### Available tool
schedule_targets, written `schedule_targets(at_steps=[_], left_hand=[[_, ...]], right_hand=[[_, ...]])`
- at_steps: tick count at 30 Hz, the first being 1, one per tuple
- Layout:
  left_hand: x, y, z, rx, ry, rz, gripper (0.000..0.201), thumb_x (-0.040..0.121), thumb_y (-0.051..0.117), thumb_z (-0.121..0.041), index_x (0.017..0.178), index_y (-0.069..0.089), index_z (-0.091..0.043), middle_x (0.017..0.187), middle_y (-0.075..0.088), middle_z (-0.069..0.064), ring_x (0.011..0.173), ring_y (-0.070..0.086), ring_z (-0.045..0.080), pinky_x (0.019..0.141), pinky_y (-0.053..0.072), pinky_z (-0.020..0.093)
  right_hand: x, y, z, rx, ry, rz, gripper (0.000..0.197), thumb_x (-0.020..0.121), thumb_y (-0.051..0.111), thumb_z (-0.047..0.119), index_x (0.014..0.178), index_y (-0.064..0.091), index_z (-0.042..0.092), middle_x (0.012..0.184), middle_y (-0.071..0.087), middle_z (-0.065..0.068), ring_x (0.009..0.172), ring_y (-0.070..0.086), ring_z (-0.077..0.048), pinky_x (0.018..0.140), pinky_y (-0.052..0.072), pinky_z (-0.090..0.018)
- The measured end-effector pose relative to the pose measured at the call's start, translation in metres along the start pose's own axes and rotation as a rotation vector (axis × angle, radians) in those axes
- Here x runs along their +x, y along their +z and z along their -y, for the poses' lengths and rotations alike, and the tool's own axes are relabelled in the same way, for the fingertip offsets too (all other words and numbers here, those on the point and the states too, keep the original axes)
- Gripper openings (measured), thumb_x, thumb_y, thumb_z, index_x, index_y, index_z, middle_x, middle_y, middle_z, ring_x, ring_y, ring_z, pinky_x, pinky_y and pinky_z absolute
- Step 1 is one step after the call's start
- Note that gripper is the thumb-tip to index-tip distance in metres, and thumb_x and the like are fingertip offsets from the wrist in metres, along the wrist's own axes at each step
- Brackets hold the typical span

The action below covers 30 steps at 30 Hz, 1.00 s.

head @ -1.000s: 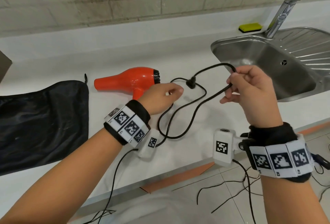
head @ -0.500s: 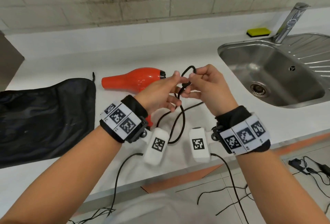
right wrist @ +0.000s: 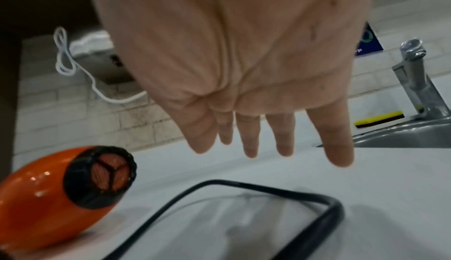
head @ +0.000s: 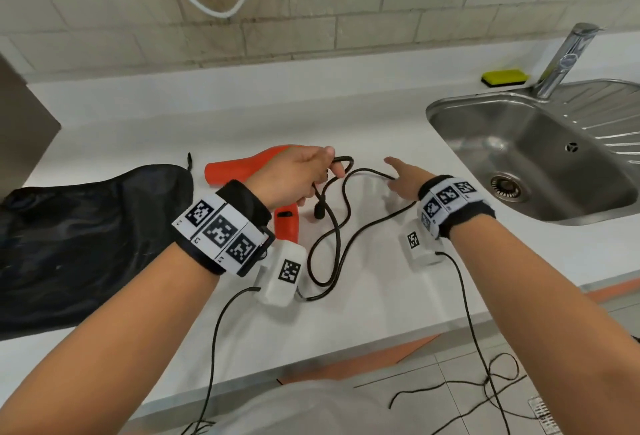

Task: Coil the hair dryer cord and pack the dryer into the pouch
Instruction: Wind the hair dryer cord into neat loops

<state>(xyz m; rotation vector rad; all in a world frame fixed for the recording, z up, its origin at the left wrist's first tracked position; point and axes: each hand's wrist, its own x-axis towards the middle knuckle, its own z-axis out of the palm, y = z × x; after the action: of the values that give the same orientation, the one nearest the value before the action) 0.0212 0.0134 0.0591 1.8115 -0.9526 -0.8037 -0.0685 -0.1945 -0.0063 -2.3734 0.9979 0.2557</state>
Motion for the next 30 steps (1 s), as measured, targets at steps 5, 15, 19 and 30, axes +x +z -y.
schedule_targets(at_steps=[5, 15, 19, 30], left_hand=[[0.002, -0.006, -0.006, -0.014, -0.018, 0.034, 0.034, 0.099, 0.033, -0.033, 0.088, 0.063, -0.020, 0.059, 0.035, -0.008, 0.043, 0.034, 0.005, 0.046, 0.035, 0.015], [0.017, -0.005, -0.013, -0.007, 0.000, 0.070, 0.030, 0.099, 0.036, -0.026, 0.088, 0.064, -0.020, 0.064, 0.038, -0.004, 0.040, 0.040, 0.005, 0.046, 0.034, 0.015], [0.024, -0.003, -0.025, -0.054, 0.125, -0.015, 0.030, 0.098, 0.037, -0.025, 0.086, 0.064, -0.026, 0.065, 0.044, -0.005, 0.042, 0.046, 0.003, 0.048, 0.036, 0.016], [0.000, 0.004, 0.007, 0.467, 0.252, 0.173, 0.021, 0.094, 0.048, -0.019, 0.098, 0.069, -0.022, 0.080, 0.061, -0.003, 0.075, 0.055, 0.016, 0.073, 0.043, 0.030]], right_hand=[[0.024, 0.010, 0.005, -0.160, 0.047, 0.045, 0.051, 0.093, 0.042, 0.012, 0.141, 0.027, 0.008, 0.145, 0.039, -0.015, 0.132, 0.039, -0.030, 0.108, 0.032, -0.035], [0.025, 0.016, -0.007, -0.313, 0.134, 0.031, 0.035, 0.089, 0.053, 0.021, 0.118, 0.055, 0.001, 0.125, 0.057, -0.016, 0.116, 0.053, -0.033, 0.099, 0.044, -0.037], [0.023, 0.001, -0.016, -0.041, 0.242, -0.159, 0.032, 0.092, 0.039, 0.006, 0.121, 0.043, -0.007, 0.124, 0.054, -0.025, 0.109, 0.055, -0.038, 0.081, 0.046, -0.038], [-0.008, 0.001, -0.038, 0.027, 0.176, -0.243, 0.056, 0.088, 0.045, 0.007, 0.140, 0.029, 0.017, 0.141, 0.029, -0.020, 0.115, 0.050, -0.036, 0.093, 0.042, -0.036]])
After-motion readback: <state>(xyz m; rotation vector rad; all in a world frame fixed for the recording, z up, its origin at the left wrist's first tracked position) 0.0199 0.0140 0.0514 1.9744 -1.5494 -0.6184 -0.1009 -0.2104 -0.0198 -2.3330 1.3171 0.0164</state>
